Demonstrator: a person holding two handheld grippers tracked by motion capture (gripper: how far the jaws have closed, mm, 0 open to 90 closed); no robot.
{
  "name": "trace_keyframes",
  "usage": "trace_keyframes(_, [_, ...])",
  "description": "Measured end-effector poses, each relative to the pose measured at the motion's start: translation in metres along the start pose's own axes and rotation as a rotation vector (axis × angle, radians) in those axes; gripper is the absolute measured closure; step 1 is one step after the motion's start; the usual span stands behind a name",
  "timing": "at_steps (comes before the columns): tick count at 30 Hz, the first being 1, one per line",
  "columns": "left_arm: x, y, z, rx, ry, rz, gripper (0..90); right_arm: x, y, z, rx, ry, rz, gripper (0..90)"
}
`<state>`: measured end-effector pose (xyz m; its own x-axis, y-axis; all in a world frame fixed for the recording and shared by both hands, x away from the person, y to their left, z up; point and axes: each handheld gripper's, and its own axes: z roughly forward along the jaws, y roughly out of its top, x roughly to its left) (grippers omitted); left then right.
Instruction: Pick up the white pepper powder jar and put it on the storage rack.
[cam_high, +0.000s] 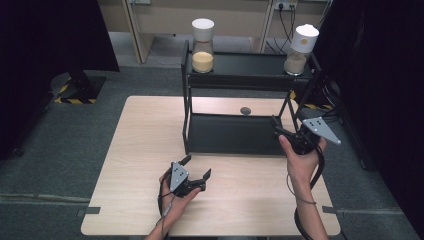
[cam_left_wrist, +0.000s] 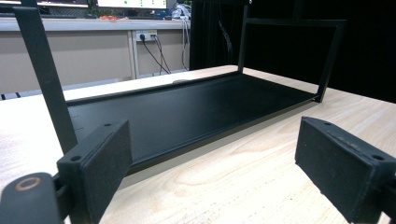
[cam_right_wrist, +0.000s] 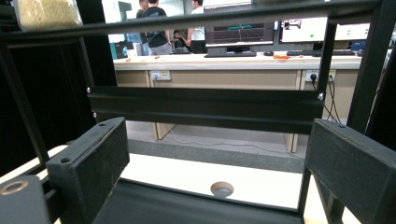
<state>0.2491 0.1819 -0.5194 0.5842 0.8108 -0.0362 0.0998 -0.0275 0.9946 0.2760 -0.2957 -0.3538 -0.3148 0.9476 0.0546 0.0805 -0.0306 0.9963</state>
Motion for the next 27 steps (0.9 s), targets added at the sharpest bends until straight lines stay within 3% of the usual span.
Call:
trace_keyframes(14, [-0.002,0.000,0.000,-0.003,0.006,0.002,10.5,0.001,-0.026,-0.006,0.033,0.004,-0.004,6.2])
trace_keyframes(27, [-0.001,0.000,0.000,-0.002,0.005,0.000,10.5,0.000,-0.040,-0.010,0.046,-0.001,-0.022,6.2])
